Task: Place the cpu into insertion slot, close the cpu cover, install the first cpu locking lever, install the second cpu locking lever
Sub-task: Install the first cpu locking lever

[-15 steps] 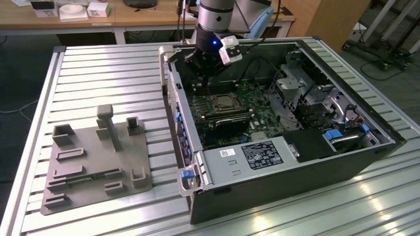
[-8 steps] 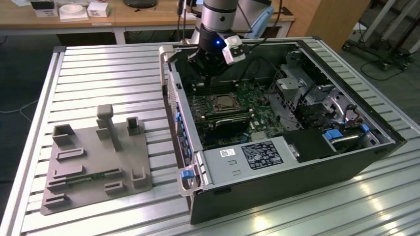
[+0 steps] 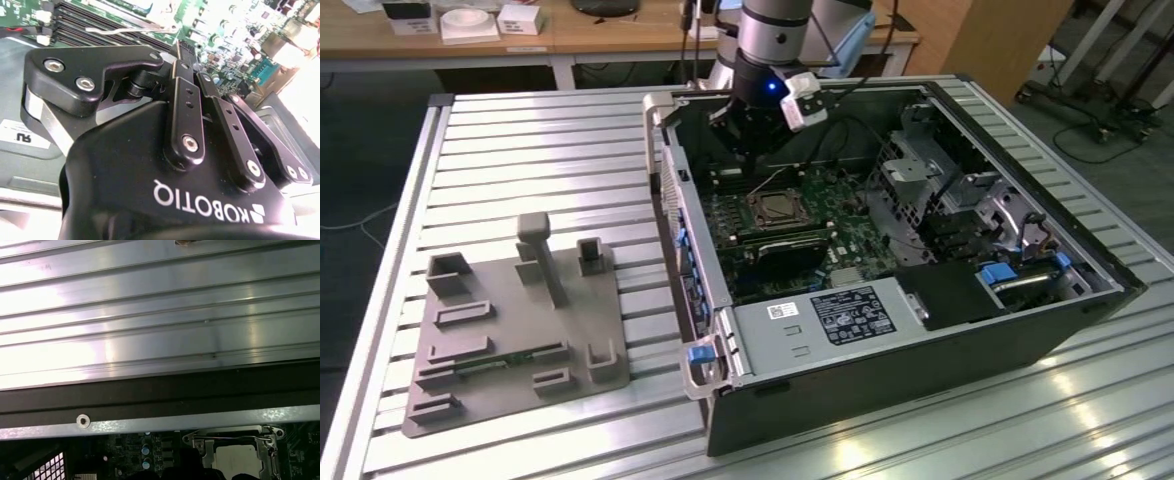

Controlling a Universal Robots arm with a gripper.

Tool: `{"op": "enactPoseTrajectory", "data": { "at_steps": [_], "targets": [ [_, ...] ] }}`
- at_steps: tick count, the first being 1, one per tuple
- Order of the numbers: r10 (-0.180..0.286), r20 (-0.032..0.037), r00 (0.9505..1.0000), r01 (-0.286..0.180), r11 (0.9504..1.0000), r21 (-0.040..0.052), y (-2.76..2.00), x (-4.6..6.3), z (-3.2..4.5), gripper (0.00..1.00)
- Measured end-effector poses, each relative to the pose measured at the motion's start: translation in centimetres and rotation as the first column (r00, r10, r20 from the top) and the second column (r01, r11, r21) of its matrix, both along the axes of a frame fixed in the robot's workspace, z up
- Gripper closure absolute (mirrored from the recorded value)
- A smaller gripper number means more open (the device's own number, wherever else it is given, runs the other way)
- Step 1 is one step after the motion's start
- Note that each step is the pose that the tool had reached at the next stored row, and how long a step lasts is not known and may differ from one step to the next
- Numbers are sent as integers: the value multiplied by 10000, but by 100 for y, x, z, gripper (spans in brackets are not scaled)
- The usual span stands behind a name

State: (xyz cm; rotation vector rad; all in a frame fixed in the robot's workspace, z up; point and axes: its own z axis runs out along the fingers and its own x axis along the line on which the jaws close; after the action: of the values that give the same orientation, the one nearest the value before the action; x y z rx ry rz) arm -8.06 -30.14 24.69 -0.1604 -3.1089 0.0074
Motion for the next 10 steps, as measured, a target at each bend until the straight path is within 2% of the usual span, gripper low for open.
{"op": "enactPoseTrajectory", "data": {
  "at_steps": [10],
  "targets": [
    [512,1,9987,-512,9987,1,0,122,-28,89]
  ]
}}
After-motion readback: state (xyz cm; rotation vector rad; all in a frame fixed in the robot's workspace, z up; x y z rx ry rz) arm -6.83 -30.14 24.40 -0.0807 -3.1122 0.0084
